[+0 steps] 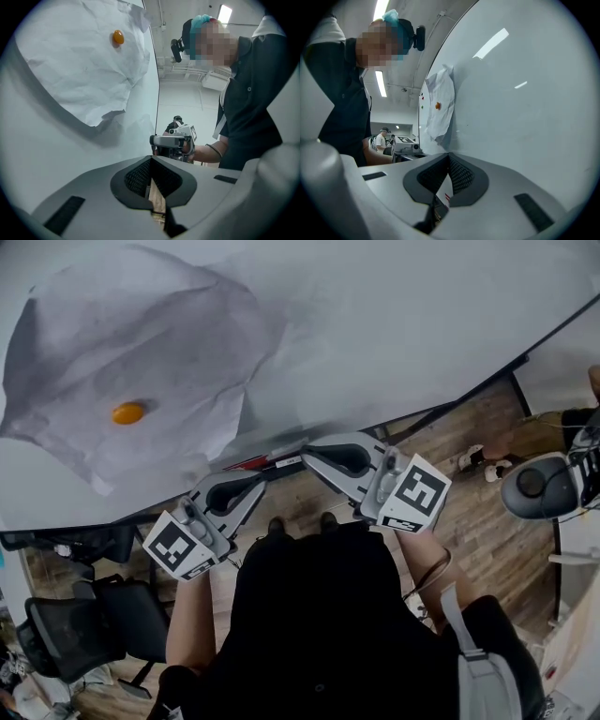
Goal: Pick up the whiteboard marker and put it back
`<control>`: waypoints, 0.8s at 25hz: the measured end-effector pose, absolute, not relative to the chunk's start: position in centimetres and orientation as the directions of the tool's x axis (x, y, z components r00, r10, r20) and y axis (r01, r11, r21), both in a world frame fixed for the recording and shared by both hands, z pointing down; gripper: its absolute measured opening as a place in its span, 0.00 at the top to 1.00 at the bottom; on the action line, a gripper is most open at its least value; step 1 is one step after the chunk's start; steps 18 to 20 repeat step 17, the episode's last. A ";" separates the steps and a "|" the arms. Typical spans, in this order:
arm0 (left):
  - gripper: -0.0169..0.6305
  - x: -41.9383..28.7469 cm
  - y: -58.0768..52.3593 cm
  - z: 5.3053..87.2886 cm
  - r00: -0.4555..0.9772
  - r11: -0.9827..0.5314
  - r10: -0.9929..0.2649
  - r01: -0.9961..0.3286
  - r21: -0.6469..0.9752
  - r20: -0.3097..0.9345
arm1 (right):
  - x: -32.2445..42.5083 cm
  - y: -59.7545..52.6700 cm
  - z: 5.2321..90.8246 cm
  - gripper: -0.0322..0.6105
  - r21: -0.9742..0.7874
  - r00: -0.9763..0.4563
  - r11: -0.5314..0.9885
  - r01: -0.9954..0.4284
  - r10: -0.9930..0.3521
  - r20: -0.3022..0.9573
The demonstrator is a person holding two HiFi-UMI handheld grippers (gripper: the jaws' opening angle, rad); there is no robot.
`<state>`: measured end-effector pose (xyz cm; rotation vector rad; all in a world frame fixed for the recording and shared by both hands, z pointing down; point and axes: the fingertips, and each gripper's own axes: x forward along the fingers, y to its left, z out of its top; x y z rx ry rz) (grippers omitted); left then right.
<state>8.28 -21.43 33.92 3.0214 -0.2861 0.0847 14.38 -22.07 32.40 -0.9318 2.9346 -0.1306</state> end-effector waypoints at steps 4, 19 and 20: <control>0.95 7.3 -21.8 34.5 0.975 -0.971 -0.206 -0.214 0.104 0.085 | 14.2 -21.9 33.0 0.92 -0.084 -0.815 0.813 -0.576 -0.579 -0.020; 0.95 8.5 -21.3 36.0 0.975 -0.969 -0.194 -0.208 0.135 0.106 | 15.0 -21.5 34.3 0.92 -0.060 -0.820 0.819 -0.571 -0.572 0.000; 0.95 8.5 -21.3 36.0 0.975 -0.969 -0.194 -0.208 0.135 0.106 | 15.0 -21.5 34.3 0.92 -0.060 -0.820 0.819 -0.571 -0.572 0.000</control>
